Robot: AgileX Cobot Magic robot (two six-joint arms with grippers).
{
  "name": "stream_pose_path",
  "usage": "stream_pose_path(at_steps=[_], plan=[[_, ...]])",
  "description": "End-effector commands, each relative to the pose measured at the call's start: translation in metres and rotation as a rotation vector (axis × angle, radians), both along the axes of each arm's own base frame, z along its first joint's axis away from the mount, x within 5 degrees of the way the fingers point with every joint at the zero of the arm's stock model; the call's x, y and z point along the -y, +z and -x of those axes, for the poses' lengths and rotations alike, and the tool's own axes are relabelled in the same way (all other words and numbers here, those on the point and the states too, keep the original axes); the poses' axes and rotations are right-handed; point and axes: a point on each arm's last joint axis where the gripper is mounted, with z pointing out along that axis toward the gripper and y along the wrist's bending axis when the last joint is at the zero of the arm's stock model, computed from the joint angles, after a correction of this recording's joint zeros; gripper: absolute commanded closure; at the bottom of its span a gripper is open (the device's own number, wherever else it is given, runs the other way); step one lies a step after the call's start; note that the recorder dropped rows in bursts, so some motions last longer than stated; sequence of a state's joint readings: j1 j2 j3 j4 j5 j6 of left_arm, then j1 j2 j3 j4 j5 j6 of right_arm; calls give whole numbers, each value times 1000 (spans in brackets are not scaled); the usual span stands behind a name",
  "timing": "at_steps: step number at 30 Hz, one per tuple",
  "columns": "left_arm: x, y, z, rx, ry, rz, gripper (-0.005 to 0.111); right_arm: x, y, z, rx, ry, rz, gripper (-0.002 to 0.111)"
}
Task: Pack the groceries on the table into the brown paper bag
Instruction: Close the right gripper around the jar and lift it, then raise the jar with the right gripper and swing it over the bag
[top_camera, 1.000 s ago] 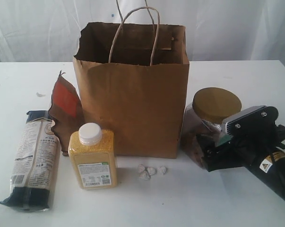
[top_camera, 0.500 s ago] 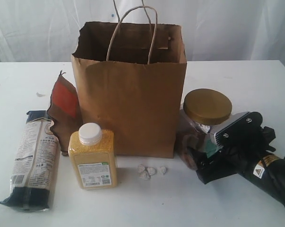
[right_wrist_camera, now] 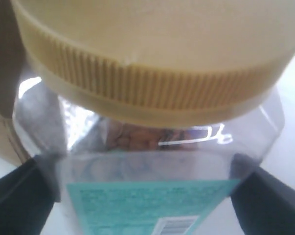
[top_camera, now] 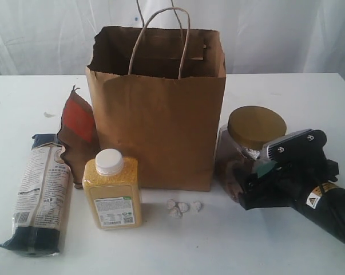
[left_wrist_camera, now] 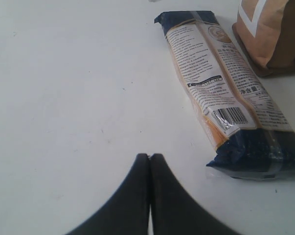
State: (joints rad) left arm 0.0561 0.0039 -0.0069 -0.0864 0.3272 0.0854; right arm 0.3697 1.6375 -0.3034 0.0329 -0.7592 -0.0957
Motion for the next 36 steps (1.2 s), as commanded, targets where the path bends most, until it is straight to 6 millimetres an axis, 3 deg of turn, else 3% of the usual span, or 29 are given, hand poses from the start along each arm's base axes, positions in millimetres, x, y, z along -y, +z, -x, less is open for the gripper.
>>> stream_pose_path(at_steps=[1,5,11,24,30,36], plan=[[0,-3,0,-9,-1,5,107,7,-14,11,-182,-40,49,97],[0,-3,0,-9,-1,5,107,11,5,17,-186,-95,5,103],[0,-3,0,-9,-1,5,107,17,62,38,-50,-84,-89,103],[0,-3,0,-9,-1,5,107,31,98,89,-70,-29,-120,103],[0,-3,0,-9,-1,5,107,34,123,95,80,-22,-171,103],[0,-3,0,-9,-1,5,107,33,168,87,300,-53,-329,103]])
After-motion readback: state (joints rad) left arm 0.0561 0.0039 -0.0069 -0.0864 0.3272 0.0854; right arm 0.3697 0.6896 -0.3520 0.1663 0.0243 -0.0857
